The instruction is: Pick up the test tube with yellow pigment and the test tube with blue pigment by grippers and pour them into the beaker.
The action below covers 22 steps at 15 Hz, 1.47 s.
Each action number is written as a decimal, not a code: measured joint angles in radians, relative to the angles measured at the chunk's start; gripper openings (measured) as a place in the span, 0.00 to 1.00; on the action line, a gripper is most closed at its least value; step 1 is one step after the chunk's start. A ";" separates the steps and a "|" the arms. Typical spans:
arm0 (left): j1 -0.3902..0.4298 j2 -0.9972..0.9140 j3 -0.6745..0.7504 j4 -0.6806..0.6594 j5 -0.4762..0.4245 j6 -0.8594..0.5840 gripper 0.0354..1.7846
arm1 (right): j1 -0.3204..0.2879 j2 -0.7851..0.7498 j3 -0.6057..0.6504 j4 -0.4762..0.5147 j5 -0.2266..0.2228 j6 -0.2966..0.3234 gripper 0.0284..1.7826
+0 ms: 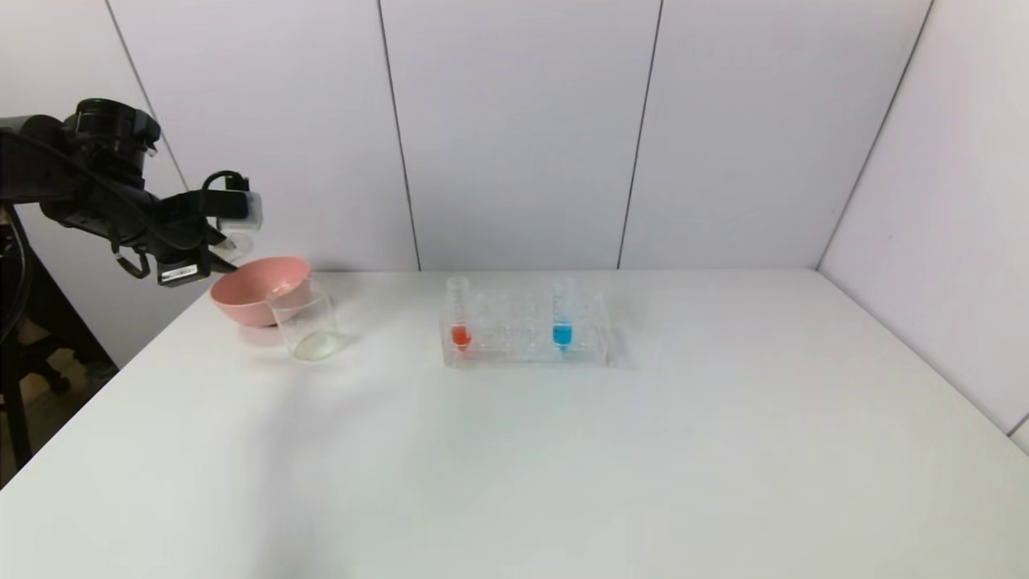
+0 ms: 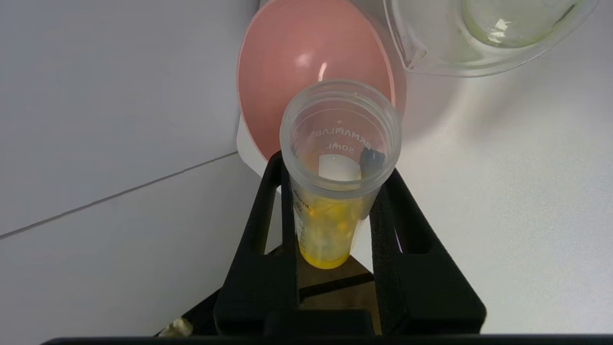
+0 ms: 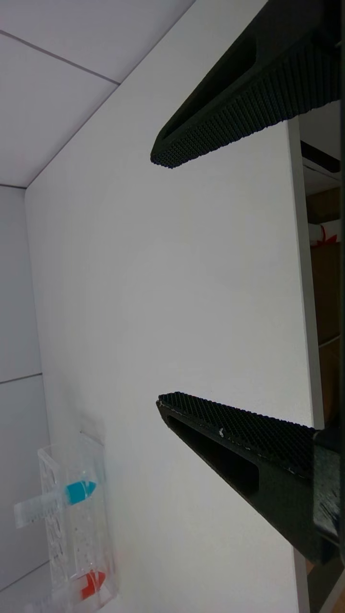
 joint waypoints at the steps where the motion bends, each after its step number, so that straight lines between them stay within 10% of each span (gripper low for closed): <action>1: -0.011 0.002 0.000 -0.008 0.019 0.000 0.24 | 0.000 0.000 0.000 0.000 0.000 0.000 0.96; 22: -0.089 0.004 0.000 -0.038 0.247 0.066 0.24 | 0.000 0.000 0.000 0.000 0.000 0.000 0.96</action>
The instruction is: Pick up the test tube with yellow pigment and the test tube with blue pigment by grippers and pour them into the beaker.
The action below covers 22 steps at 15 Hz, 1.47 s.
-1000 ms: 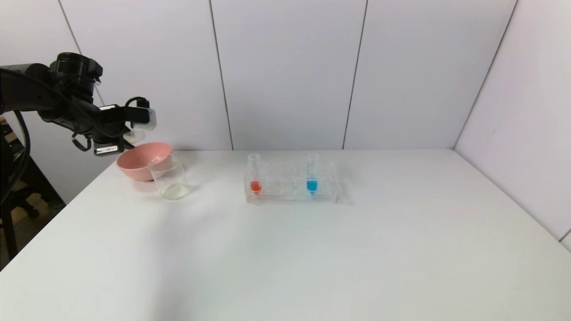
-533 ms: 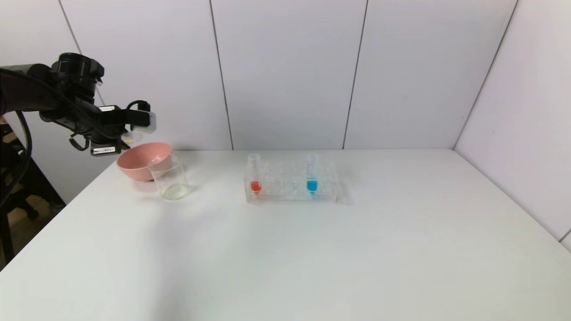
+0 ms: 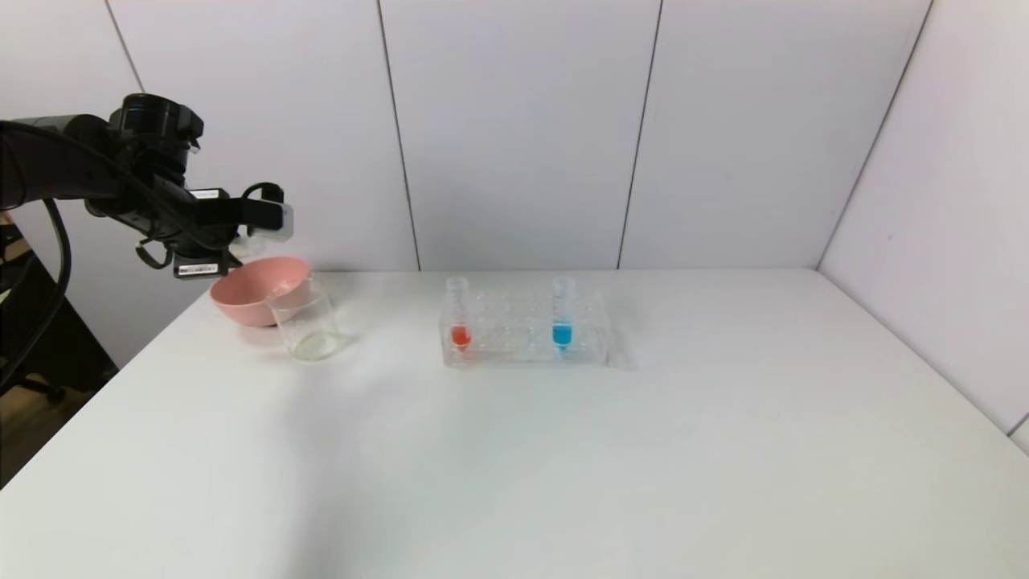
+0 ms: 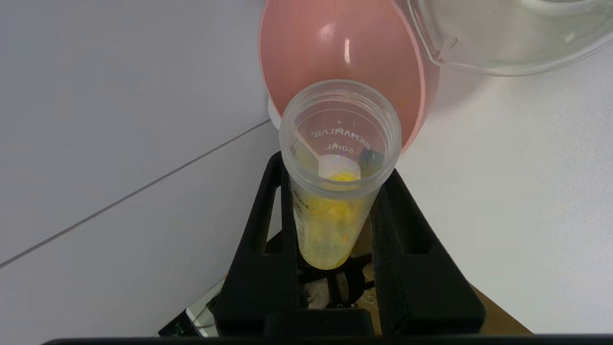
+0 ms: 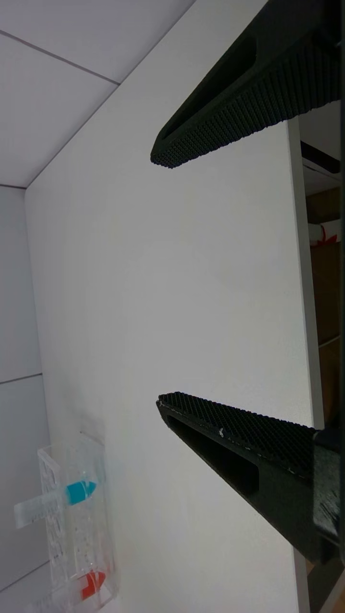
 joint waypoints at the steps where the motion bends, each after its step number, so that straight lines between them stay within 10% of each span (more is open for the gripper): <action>1: -0.003 0.001 0.000 0.000 0.003 0.003 0.24 | 0.000 0.000 0.000 0.000 0.000 0.000 0.96; 22: -0.037 0.007 0.000 -0.088 0.057 0.164 0.24 | 0.000 0.000 0.000 0.000 0.000 0.000 0.96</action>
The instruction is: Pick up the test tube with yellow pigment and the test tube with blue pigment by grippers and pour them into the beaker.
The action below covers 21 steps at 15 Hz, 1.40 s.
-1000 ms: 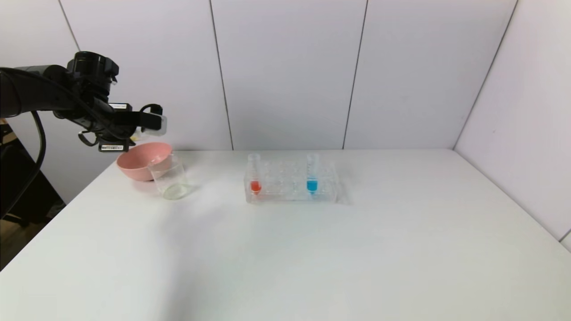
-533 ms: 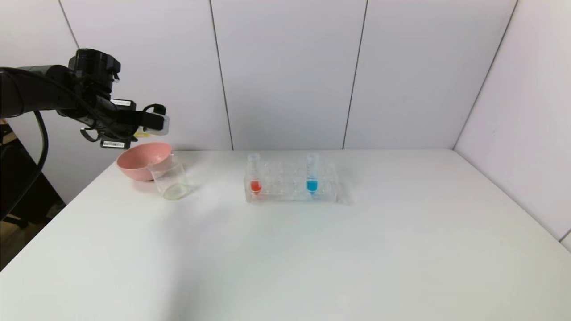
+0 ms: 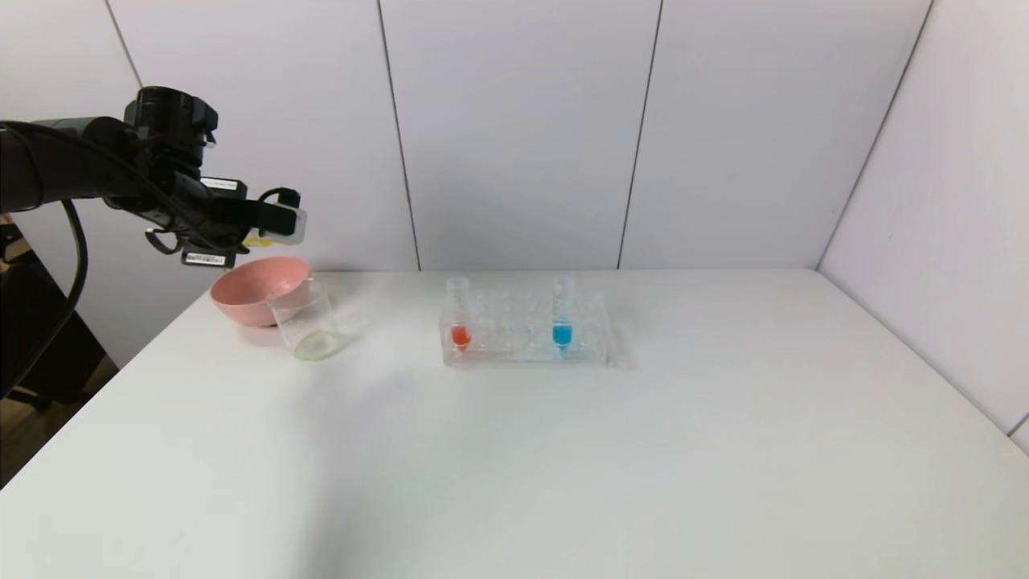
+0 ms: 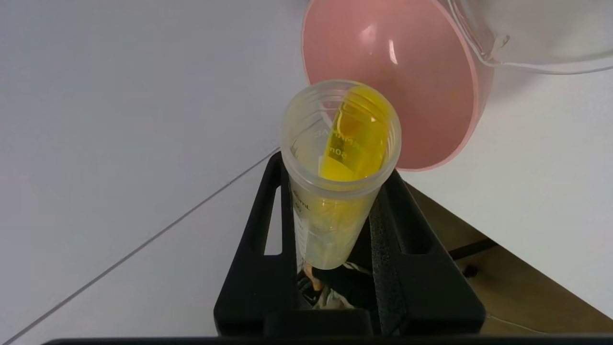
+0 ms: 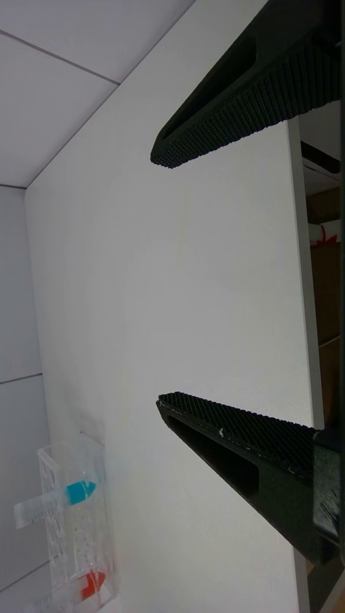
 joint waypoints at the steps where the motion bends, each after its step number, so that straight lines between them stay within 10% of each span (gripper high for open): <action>1: 0.000 0.000 0.000 -0.001 0.001 0.003 0.24 | 0.000 0.000 0.000 0.000 0.000 0.000 0.96; 21: -0.014 -0.007 0.020 0.037 0.000 0.044 0.24 | 0.000 0.000 0.000 0.000 0.000 0.000 0.96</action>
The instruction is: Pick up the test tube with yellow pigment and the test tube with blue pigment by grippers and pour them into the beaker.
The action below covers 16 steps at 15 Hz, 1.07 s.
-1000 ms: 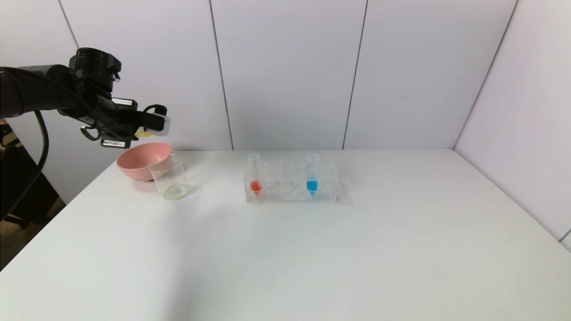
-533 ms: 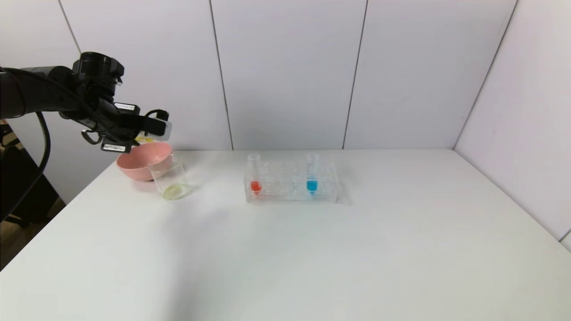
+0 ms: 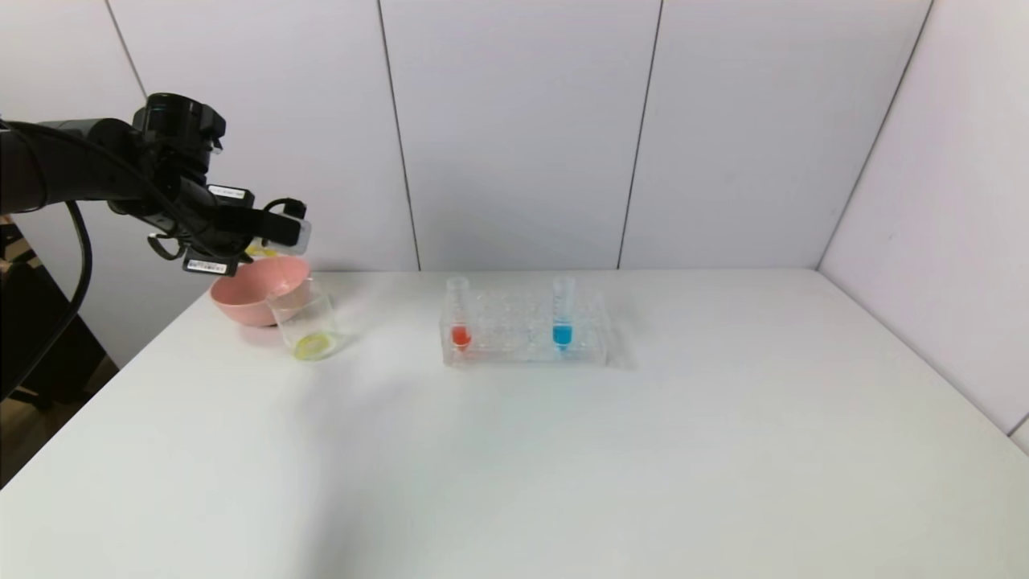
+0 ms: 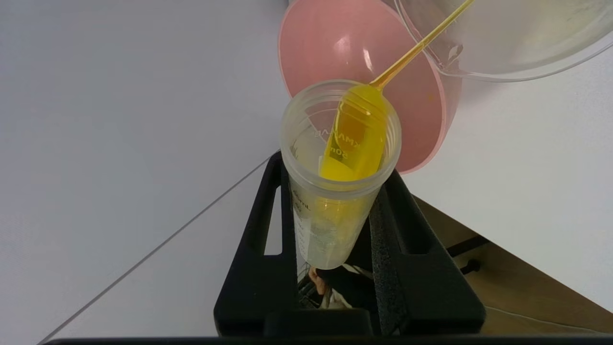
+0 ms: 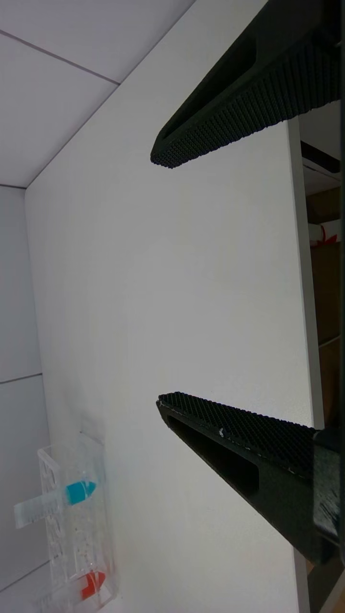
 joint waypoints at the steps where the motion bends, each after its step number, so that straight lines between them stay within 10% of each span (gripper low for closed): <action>1: -0.001 0.000 0.000 0.000 0.000 0.010 0.24 | 0.000 0.000 0.000 0.000 0.000 0.000 0.96; 16: -0.006 -0.002 -0.001 0.020 0.005 0.016 0.24 | 0.000 0.000 0.000 0.000 0.000 0.000 0.96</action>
